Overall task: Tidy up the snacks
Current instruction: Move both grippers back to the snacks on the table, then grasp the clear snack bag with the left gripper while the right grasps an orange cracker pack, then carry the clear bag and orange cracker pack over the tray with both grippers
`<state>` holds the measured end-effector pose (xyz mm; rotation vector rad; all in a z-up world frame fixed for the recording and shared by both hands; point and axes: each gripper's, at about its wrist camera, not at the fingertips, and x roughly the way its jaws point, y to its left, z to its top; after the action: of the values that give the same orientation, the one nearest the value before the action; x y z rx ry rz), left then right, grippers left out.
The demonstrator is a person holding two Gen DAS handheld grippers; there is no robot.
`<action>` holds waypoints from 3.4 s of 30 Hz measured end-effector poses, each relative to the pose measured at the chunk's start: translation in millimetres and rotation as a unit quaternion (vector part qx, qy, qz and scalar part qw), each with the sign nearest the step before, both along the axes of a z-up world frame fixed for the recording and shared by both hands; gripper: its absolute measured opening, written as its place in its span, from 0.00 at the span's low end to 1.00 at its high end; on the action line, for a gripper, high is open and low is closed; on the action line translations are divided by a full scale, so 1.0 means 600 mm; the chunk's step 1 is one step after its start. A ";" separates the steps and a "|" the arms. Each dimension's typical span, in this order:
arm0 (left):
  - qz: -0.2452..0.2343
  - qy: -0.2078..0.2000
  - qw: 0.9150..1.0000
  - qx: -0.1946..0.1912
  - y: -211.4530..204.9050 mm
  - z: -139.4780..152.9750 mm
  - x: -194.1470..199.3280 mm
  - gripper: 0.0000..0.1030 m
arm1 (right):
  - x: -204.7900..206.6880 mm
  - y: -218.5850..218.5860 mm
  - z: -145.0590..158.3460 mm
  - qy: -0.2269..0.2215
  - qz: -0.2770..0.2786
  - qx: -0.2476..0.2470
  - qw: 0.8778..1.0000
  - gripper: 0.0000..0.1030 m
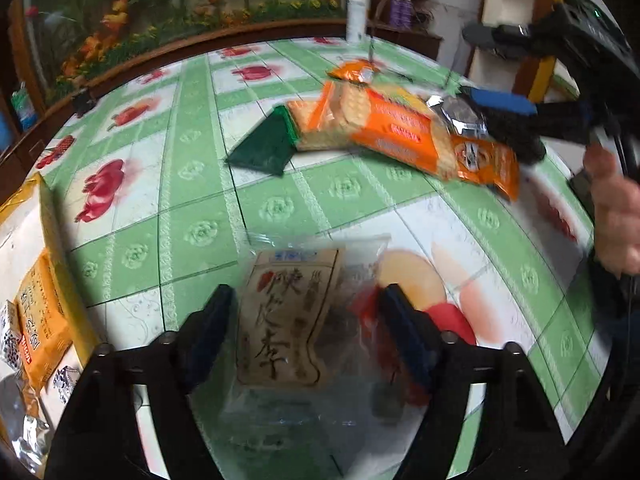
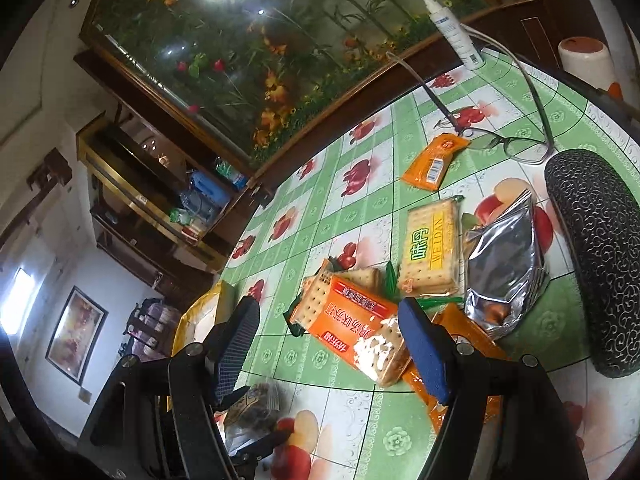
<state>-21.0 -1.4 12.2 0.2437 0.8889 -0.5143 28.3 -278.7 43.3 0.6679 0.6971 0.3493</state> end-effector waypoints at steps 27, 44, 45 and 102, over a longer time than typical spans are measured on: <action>0.051 -0.026 0.991 -0.119 0.064 0.047 0.006 0.48 | 0.072 0.133 -0.030 0.044 0.131 -0.131 0.982 0.73; 0.086 -0.030 0.987 -0.130 0.087 0.051 0.012 0.48 | 0.045 0.225 -0.068 0.054 0.136 -0.374 0.916 0.58; 0.089 -0.030 0.987 -0.133 0.090 0.052 0.013 0.48 | 0.042 0.225 -0.064 0.051 0.134 -0.370 0.918 0.57; 0.355 -0.166 0.907 -0.153 0.320 0.092 0.019 0.49 | 0.022 0.463 0.011 -0.030 0.220 -0.111 0.969 0.53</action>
<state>-9.5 190.4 67.6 -0.2778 0.4966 0.0787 41.4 -1.1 49.6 0.2825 0.8117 0.6864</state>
